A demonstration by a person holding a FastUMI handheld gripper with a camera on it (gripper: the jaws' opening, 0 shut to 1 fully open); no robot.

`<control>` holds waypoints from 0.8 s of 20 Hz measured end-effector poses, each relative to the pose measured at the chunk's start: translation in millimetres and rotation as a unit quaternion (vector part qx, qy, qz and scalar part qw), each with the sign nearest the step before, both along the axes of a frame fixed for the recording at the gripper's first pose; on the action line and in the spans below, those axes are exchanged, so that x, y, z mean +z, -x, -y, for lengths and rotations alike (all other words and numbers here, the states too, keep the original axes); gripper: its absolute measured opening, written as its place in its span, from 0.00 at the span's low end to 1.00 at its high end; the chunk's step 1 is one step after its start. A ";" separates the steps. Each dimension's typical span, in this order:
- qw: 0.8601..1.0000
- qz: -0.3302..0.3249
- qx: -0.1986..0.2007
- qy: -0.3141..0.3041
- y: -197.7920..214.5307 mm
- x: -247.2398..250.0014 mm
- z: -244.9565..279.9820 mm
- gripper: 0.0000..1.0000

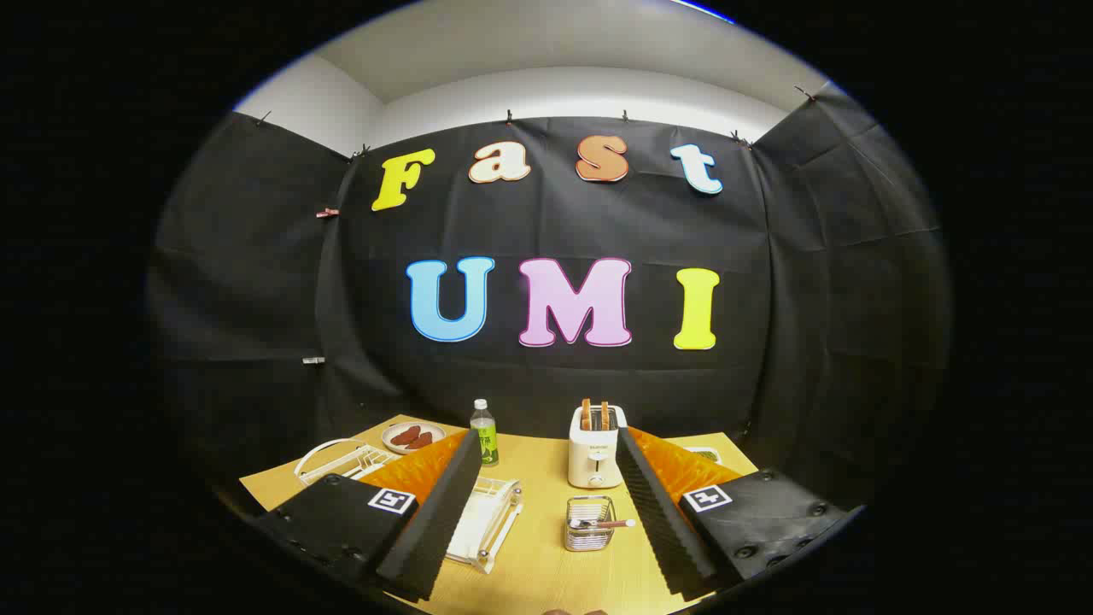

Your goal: Take the plate from the dish rack, then take the spoon from the basket and place it into the plate.

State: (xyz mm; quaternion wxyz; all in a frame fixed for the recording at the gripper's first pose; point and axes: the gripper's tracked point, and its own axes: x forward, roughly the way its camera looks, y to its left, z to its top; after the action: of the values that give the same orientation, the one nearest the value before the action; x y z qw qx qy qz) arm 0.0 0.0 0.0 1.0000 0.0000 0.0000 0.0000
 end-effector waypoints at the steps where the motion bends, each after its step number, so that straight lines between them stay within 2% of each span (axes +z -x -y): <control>1: 1.000 0.002 -0.005 0.001 0.9 1.7 3.4 0.98; 16: 0.999 -0.005 -0.031 0.013 10.7 1.1 27.0 0.97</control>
State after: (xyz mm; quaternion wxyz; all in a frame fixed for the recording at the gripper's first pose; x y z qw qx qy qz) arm -10.7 -27.0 1.1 0.9994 -0.0131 0.0051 -0.0308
